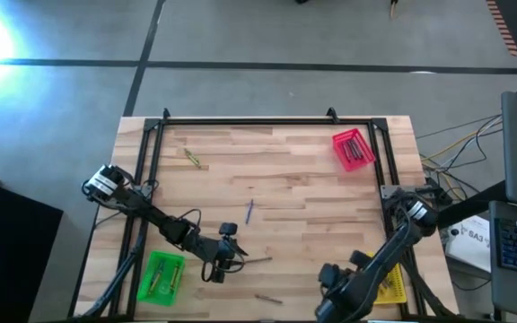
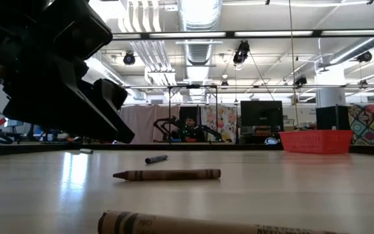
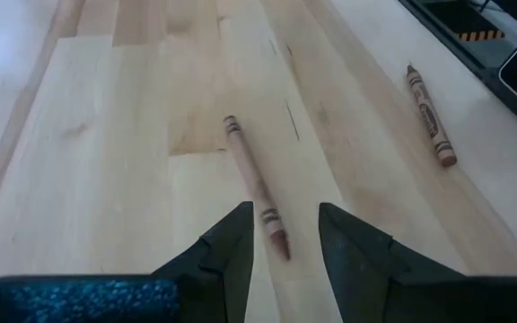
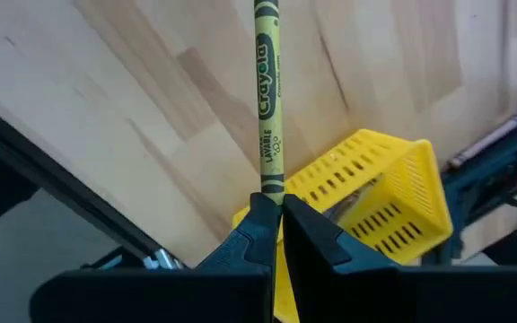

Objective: Sort crayons
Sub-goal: Put the green crayon into the yellow bin, then put the brown crayon into the green bin

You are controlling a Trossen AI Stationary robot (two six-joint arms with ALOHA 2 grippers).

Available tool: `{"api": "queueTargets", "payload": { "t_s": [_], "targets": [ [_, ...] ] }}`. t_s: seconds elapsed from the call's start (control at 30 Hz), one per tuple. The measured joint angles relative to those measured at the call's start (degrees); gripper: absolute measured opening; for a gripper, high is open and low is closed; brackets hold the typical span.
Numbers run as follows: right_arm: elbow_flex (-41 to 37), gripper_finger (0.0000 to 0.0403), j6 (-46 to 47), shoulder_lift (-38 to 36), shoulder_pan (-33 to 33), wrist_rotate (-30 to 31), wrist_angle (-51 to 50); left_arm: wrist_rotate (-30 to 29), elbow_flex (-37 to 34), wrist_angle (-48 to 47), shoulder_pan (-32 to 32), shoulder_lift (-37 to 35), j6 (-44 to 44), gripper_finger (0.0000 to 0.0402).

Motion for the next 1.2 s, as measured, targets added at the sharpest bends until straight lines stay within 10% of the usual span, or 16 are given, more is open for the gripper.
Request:
{"api": "queueTargets", "payload": {
  "t_s": [0.57,1.2],
  "targets": [
    [-11.5,0.0009,35.3,-6.6,9.5,-13.2,-0.1,-4.4,0.0,-0.8,0.0,0.1,-2.8,0.0112],
    [-14.9,0.0111,41.2,-6.7,10.5,-12.6,-0.1,-8.9,0.0,-0.5,0.1,0.1,-0.8,0.0157]
  ]
}}
